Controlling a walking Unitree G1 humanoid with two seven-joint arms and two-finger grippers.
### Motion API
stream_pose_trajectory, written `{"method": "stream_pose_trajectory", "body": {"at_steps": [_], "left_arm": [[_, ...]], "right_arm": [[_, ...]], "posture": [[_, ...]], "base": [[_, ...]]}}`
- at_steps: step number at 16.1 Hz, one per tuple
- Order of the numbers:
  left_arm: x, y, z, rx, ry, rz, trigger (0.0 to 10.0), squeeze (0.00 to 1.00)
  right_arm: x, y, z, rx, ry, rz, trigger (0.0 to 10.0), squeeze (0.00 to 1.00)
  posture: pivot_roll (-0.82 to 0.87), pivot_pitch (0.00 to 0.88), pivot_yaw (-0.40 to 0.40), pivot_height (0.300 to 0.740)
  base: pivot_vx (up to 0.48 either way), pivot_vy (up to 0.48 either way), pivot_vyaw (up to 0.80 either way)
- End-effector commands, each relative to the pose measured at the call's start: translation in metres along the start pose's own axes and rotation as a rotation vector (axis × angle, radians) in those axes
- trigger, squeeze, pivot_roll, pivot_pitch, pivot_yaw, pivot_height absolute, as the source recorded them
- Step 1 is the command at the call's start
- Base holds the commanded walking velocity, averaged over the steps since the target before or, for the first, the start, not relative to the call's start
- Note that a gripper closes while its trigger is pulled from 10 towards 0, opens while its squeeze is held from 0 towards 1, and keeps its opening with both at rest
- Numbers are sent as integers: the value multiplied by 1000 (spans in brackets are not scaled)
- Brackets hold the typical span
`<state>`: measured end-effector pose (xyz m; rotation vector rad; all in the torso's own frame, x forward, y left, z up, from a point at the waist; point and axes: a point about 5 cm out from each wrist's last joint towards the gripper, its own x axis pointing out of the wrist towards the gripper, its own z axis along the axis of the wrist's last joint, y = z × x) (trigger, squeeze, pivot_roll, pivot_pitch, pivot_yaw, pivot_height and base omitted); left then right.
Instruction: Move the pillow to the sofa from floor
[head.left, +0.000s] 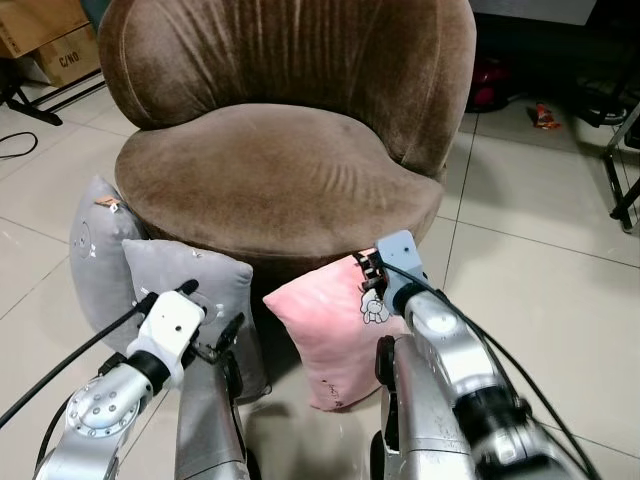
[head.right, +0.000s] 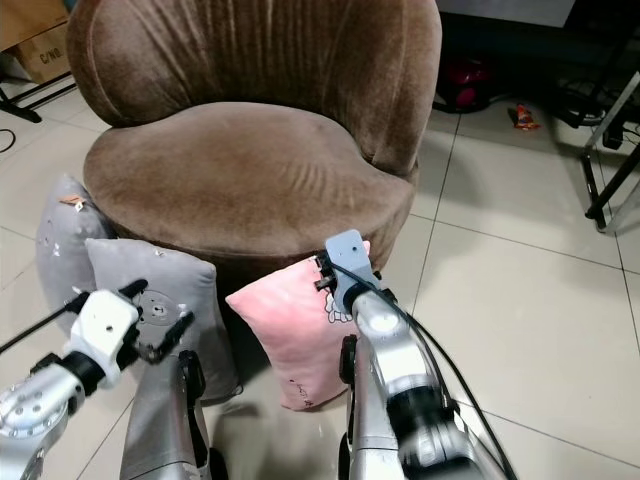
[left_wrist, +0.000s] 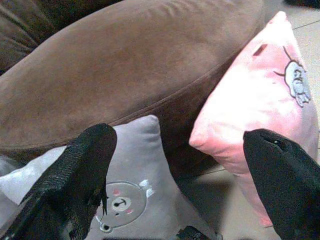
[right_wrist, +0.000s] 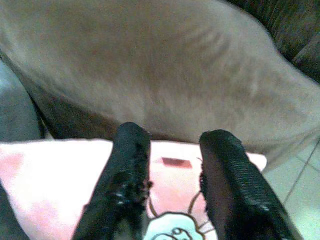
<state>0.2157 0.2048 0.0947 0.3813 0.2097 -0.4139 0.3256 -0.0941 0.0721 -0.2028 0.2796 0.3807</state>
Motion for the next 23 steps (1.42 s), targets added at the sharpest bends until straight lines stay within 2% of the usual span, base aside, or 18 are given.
{"method": "stream_pose_trajectory", "body": {"at_steps": [1,2,3,5,6,8,9,10,11,13,14,15,16,17,20,23], "left_arm": [[-1,1,4,18,-7,-8,10000,588],[-2,2,5,22,-7,-7,10000,588],[-8,3,7,29,-2,-4,10000,588],[-24,0,7,30,23,-10,10000,592],[-30,-2,5,28,40,-16,10000,592],[-47,-6,7,32,72,-38,10000,588],[-50,-7,8,33,81,-44,10000,588],[-57,-10,10,33,88,-49,10000,592],[-64,-11,12,32,96,-47,10000,592],[-76,-13,16,30,118,-39,10000,588],[-78,-13,17,32,124,-38,10000,588],[-85,-13,21,38,134,-40,10000,588],[-89,-14,23,39,141,-45,10000,588],[-91,-15,25,36,147,-57,10000,592],[-94,-18,25,36,160,-76,10000,592],[-92,-18,26,33,160,-81,10000,592]], "right_arm": [[3,1,-1,-6,32,1,10000,1000],[9,2,-3,32,70,-4,10000,1000],[19,8,-6,128,155,-18,10000,1000],[27,18,-8,231,223,-58,10000,1000],[29,25,-7,261,228,-67,10000,1000],[34,39,1,252,201,-66,10000,1000],[34,40,2,254,198,-96,10000,1000],[35,47,4,289,172,-77,10000,1000],[35,53,5,312,157,-52,10000,0],[36,60,9,348,131,-32,10000,0],[36,61,8,345,137,-36,10000,0],[35,63,4,305,165,-44,10000,0],[35,65,3,301,169,-43,8588,0],[35,66,3,303,173,-50,0,0],[36,69,7,256,166,-52,0,0],[37,68,8,255,167,-58,0,0]], "posture": [[-16,77,43,461],[-4,88,37,461],[23,134,24,461],[41,202,1,461],[42,226,-4,461],[49,290,-10,461],[52,304,-12,461],[65,336,-18,461],[75,353,-22,461],[88,367,-22,461],[93,373,-22,461],[107,385,-17,461],[115,392,-15,461],[116,398,-13,461],[114,395,-11,461],[113,392,-12,461]], "base": [[0,0,0],[0,0,0],[0,0,0],[0,0,0],[0,0,0],[0,0,0],[0,0,0],[0,0,0],[0,0,0],[0,0,0],[0,0,0],[0,0,0],[0,0,0],[0,0,0],[0,0,0],[0,0,0]]}}
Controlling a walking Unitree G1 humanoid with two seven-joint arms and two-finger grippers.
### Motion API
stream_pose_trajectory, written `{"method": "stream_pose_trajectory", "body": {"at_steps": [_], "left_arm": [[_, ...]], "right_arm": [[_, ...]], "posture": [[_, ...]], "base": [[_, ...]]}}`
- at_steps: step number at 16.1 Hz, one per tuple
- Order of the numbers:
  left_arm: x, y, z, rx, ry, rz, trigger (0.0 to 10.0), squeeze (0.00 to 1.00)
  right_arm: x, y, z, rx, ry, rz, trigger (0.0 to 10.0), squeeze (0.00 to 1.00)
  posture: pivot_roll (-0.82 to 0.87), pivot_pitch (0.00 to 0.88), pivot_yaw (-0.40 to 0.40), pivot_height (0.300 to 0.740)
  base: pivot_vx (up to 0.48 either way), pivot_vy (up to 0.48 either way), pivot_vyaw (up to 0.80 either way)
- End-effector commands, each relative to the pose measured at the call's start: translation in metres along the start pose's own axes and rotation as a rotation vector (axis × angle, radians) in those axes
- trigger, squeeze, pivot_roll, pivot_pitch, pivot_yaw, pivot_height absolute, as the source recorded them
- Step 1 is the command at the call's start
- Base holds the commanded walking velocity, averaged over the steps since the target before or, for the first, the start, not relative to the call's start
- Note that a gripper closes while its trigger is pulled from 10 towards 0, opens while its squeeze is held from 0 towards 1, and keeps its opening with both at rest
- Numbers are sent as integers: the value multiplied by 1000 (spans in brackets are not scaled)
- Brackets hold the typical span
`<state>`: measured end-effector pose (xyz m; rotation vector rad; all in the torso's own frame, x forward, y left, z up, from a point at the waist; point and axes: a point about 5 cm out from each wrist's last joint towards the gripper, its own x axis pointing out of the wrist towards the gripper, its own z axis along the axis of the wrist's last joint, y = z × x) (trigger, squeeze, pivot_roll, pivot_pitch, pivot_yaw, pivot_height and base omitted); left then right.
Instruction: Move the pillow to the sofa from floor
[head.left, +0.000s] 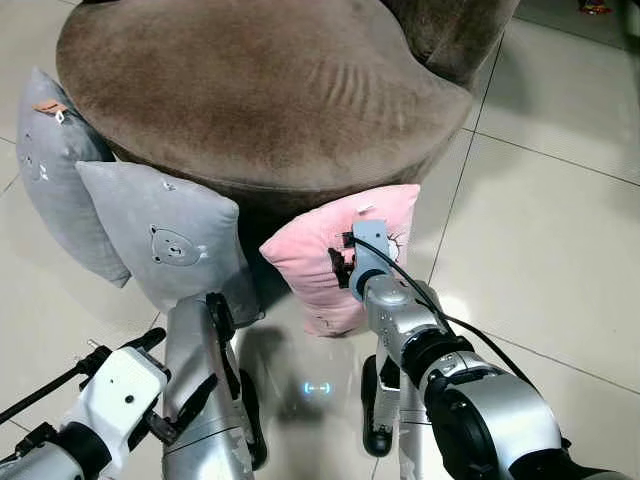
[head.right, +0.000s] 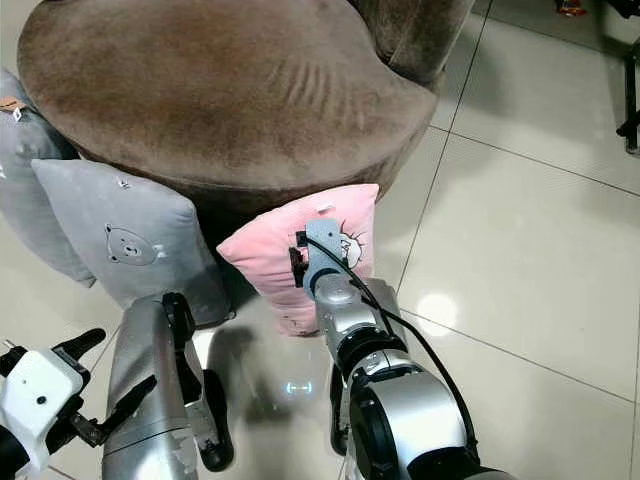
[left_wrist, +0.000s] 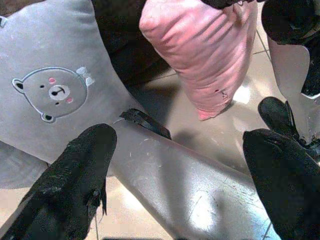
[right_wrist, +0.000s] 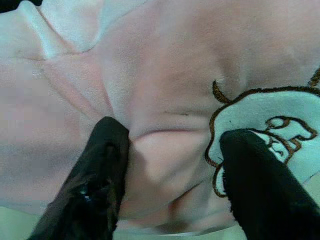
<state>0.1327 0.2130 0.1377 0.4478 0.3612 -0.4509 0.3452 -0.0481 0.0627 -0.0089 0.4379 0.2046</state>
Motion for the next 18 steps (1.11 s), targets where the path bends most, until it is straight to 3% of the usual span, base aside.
{"method": "stream_pose_trajectory", "body": {"at_steps": [1,10,14,18], "left_arm": [[-2,-4,0,-8,9,-22,10000,592],[-5,-9,0,-26,-2,-47,10000,596],[-6,-21,10,-149,-77,-174,10000,596],[-4,-21,8,-146,-64,-174,10000,592]], "right_arm": [[-3,30,-7,7,41,63,0,0],[-2,30,-4,13,28,67,0,0],[-2,30,-4,15,23,73,0,0],[-2,29,-3,21,21,79,0,0]], "posture": [[113,391,-12,461],[111,377,-10,461],[110,375,-8,461],[110,375,-11,461]], "base": [[0,0,0],[0,0,0],[0,0,0],[0,0,0]]}}
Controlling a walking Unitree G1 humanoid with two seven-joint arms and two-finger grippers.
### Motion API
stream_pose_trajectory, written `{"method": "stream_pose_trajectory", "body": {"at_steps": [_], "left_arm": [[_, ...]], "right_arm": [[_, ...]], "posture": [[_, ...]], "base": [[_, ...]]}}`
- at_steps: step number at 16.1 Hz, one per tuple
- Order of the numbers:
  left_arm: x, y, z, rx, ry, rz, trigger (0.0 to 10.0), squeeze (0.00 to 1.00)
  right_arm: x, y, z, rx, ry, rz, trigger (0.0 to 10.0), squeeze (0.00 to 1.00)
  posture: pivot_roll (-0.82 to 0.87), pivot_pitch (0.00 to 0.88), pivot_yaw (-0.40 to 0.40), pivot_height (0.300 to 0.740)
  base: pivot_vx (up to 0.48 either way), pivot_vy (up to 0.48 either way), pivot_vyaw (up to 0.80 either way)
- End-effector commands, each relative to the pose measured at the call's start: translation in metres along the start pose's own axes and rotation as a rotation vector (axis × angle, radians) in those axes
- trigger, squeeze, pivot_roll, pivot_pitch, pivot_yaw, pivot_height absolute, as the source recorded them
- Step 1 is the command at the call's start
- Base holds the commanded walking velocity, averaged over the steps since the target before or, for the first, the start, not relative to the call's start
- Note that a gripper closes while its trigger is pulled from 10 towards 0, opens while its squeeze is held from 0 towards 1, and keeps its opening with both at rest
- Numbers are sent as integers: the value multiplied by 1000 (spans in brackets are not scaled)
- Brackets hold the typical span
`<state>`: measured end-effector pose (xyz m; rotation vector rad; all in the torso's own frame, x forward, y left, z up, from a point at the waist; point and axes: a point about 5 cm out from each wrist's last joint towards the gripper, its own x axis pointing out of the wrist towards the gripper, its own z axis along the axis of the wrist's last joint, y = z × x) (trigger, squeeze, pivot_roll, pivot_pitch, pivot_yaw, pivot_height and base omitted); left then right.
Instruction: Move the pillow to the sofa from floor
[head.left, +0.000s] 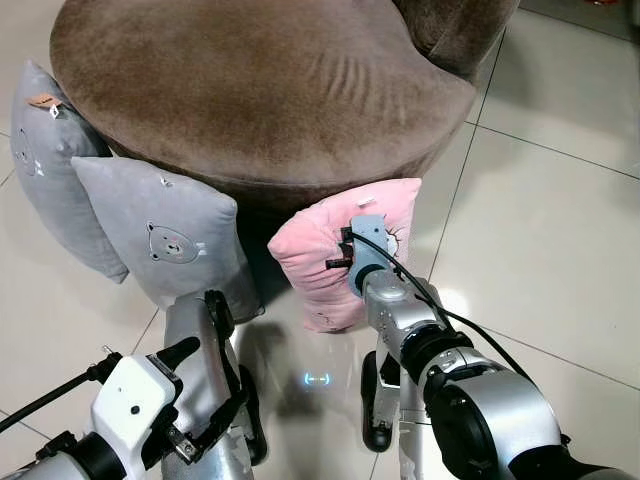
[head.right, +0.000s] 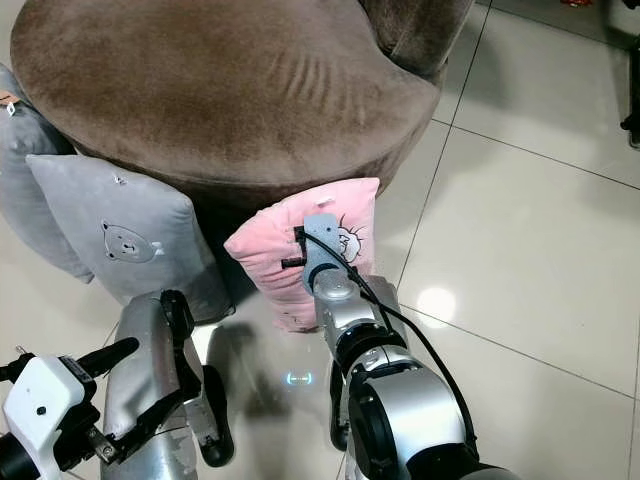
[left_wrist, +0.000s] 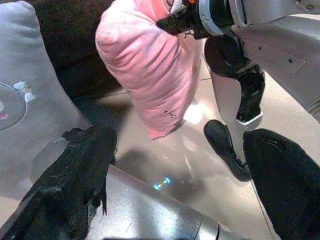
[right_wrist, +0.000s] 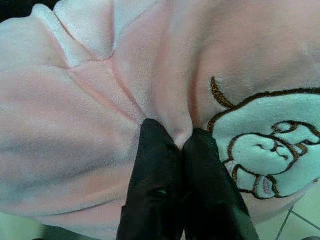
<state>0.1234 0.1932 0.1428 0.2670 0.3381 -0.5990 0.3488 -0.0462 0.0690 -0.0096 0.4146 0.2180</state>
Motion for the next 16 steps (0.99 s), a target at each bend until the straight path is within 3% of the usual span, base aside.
{"method": "stream_pose_trajectory", "body": {"at_steps": [1,4,7,12,16], "left_arm": [[-1,-1,-4,-15,27,-10,10000,592],[-2,0,-10,-17,47,-4,10000,588],[1,1,-12,-6,50,4,10000,600],[1,10,-18,23,55,55,10000,596],[9,19,-19,63,36,118,10000,596]], "right_arm": [[-3,28,-11,28,43,67,0,0],[-6,36,-16,40,32,180,0,0],[-10,41,-30,-18,54,289,0,0],[-17,37,-41,-76,15,429,0,0],[-22,21,-27,61,-138,445,0,0]], "posture": [[110,375,-11,461],[106,358,-16,461],[97,337,-18,461],[78,285,-16,461],[75,240,2,461]], "base": [[0,0,0],[0,0,0],[0,0,0],[0,0,0],[0,0,0]]}}
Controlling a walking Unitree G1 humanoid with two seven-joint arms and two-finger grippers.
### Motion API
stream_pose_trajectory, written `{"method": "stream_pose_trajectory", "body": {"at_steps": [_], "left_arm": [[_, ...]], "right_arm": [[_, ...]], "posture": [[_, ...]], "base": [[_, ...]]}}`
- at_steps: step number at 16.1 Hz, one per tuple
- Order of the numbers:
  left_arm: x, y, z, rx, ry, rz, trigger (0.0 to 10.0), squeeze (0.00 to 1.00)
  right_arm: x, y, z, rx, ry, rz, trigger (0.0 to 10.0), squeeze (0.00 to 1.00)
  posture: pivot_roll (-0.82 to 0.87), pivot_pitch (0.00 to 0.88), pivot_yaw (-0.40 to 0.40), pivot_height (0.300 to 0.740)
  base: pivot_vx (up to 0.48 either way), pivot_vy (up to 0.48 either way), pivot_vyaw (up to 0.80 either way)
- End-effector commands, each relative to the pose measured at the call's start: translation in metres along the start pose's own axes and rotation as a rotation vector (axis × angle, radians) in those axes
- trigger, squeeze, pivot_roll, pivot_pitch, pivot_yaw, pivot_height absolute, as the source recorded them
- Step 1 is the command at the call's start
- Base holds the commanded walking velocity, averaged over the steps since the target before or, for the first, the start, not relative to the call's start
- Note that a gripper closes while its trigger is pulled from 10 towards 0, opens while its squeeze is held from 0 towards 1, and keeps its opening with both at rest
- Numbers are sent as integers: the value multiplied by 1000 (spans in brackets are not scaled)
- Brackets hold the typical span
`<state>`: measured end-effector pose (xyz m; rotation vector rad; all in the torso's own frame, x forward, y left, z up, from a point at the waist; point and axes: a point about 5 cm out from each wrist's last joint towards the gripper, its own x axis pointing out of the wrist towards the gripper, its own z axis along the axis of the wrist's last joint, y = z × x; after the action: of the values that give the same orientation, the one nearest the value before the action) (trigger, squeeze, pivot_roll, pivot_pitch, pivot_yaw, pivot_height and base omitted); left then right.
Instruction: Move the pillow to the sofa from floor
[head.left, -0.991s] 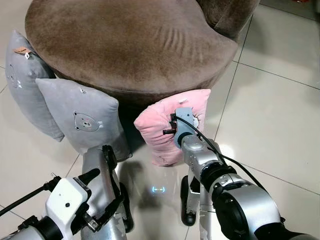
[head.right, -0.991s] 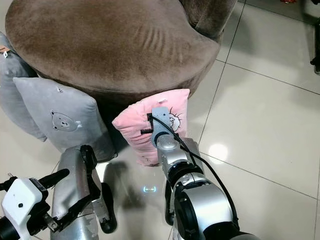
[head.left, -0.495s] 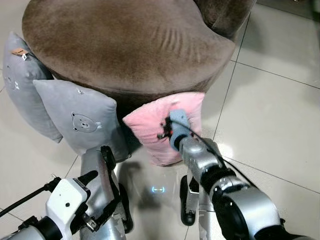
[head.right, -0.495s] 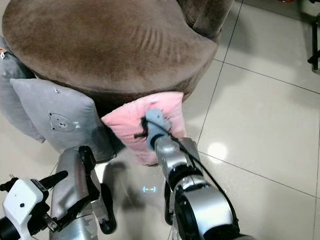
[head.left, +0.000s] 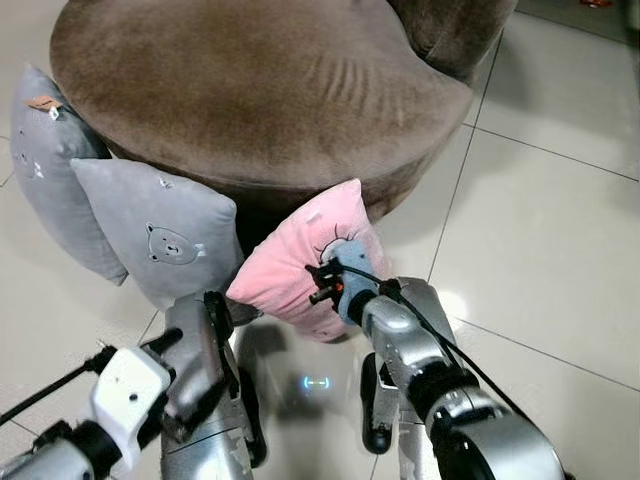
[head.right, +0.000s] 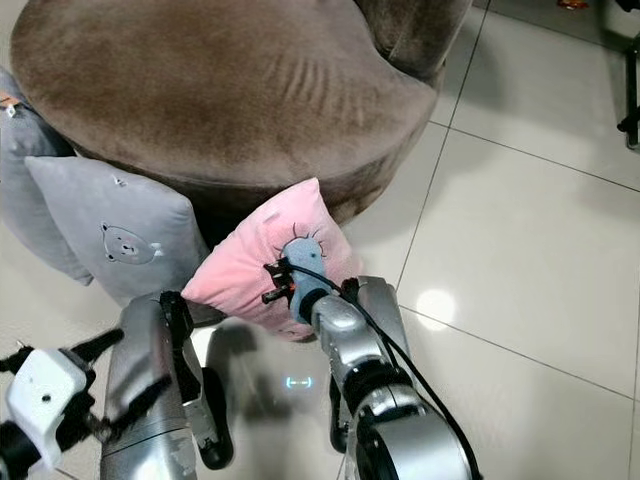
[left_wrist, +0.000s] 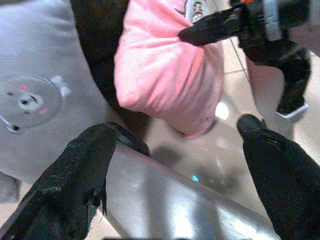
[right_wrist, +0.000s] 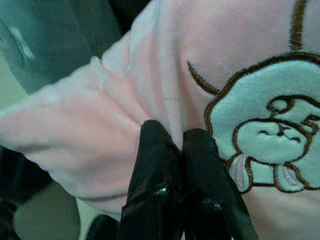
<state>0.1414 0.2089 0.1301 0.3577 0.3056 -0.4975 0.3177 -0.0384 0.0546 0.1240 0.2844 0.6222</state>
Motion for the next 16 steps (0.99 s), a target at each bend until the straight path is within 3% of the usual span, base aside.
{"method": "stream_pose_trajectory", "body": {"at_steps": [1,4,8,9,11,12,13,16], "left_arm": [[1,1,-6,0,18,22,10000,596],[7,8,-5,14,-3,52,10000,596],[22,13,-3,18,-38,62,10000,596],[25,13,-3,20,-42,61,10000,592],[32,12,-8,46,-26,55,10000,592],[36,11,-10,48,-21,56,10000,592],[38,11,-11,43,-23,58,10000,588],[44,12,-12,41,-31,58,10000,592]], "right_arm": [[-3,6,7,59,-83,53,0,0],[-25,3,33,92,-237,142,0,0],[-62,4,48,53,-281,221,0,0],[-65,2,44,14,-237,184,1686,0],[-62,-14,18,-88,-75,-35,10000,0],[-65,-15,13,-76,-38,-84,10000,0],[-67,-13,12,-41,-34,-93,10000,1000],[-57,-16,13,-29,-17,-139,10000,1000]], "posture": [[73,230,9,461],[62,196,29,461],[39,148,48,461],[32,140,48,461],[18,120,41,461],[13,109,41,461],[10,100,41,461],[19,98,49,461]], "base": [[0,0,0],[0,0,0],[0,0,0],[0,0,0],[0,0,0],[0,0,0],[0,0,0],[0,0,0]]}}
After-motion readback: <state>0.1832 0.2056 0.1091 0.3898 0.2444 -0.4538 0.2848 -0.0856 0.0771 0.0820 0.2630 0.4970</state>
